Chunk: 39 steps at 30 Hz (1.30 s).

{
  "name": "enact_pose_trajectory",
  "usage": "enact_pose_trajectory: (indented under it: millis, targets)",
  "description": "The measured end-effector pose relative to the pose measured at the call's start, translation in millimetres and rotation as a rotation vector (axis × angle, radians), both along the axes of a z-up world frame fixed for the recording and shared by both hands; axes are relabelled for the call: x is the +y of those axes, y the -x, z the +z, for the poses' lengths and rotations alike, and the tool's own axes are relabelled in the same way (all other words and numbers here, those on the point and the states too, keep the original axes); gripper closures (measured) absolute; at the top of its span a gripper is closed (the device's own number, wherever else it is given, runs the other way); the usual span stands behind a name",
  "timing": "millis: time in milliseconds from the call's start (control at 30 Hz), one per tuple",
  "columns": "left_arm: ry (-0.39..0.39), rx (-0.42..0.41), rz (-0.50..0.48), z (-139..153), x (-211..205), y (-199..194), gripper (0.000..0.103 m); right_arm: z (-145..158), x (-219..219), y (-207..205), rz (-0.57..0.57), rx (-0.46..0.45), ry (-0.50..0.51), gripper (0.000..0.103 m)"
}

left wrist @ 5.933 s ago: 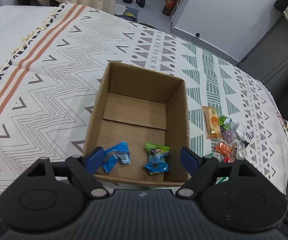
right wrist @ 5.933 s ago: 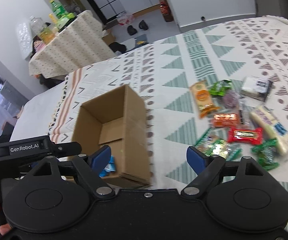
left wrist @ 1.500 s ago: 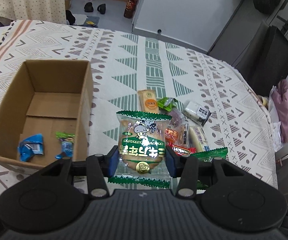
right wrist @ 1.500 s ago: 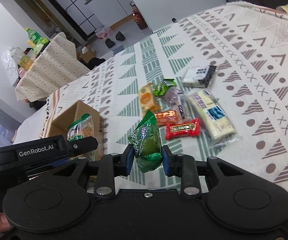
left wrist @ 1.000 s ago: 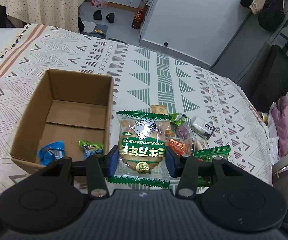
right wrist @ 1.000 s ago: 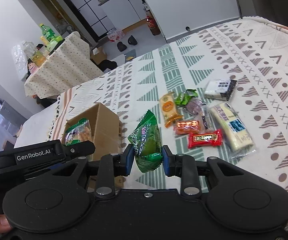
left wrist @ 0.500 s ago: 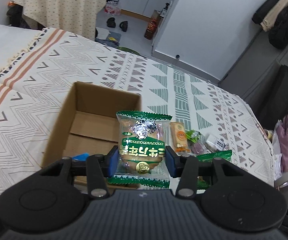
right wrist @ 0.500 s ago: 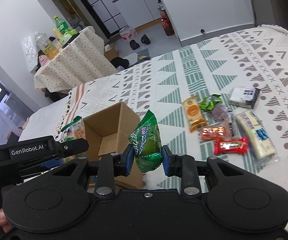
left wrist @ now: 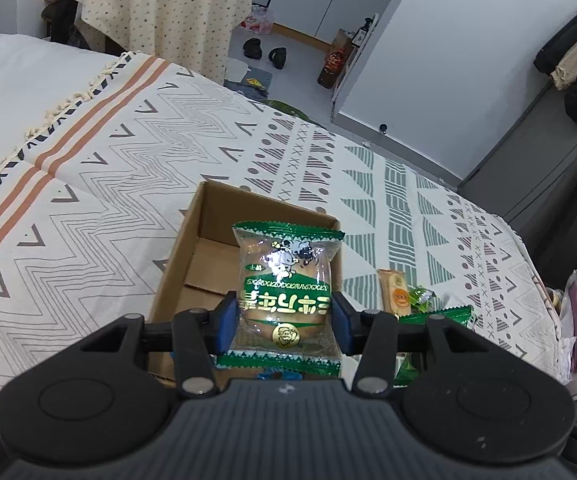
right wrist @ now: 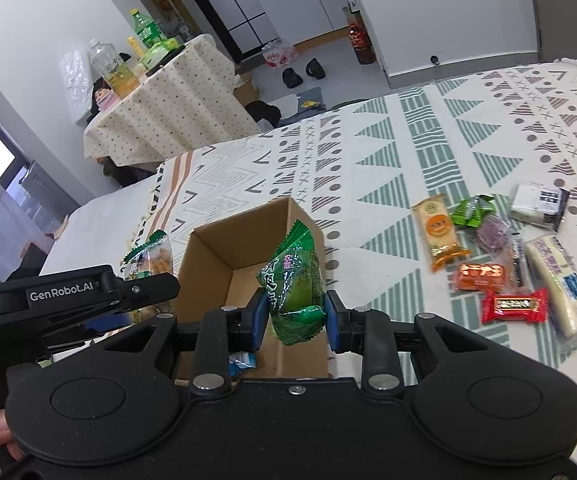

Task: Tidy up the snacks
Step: 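Carry both green packets over the cardboard box, then open both grippers to release the green packets into the box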

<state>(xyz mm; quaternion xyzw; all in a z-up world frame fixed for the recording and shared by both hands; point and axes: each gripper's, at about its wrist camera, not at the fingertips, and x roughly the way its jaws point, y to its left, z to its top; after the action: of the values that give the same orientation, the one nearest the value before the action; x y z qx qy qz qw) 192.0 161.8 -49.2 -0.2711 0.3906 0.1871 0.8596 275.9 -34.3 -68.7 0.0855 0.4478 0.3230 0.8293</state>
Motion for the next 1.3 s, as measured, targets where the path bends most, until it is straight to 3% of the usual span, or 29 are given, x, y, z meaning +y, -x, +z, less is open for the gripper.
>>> enact_pose_trajectory:
  millis: [433,600,767,867,900,967,1067,1300]
  targets:
    - [0.056,0.027,0.038,-19.0,28.3,-3.1,0.056,-1.0,33.2,-5.4,0.030,0.008,0.011,0.074]
    - [0.084,0.050,0.059,-24.4,36.4,-2.4,0.051,-4.4,42.0,-4.4,0.040,0.019,0.016,0.074]
    - [0.099,0.092,0.084,-28.6,42.7,1.1,0.036,-3.8,51.3,-0.7,0.061,0.024,0.005,0.073]
    - [0.104,0.110,0.100,-29.8,45.7,4.9,0.030,-1.2,54.0,0.7,0.070,0.022,-0.022,0.067]
    - [0.105,0.114,0.104,-29.8,46.6,6.0,0.029,-0.5,54.2,1.2,0.069,0.022,-0.026,0.060]
    - [0.109,0.121,0.108,-29.8,47.6,7.9,0.025,0.4,52.8,2.1,0.060,0.017,-0.022,0.054]
    - [0.121,0.134,0.108,-31.0,46.9,9.7,0.020,-0.9,46.6,2.8,0.048,0.023,-0.017,0.053]
    - [0.101,0.156,0.078,-32.0,31.8,8.4,0.018,-6.9,19.2,4.5,-0.013,0.037,-0.007,0.041]
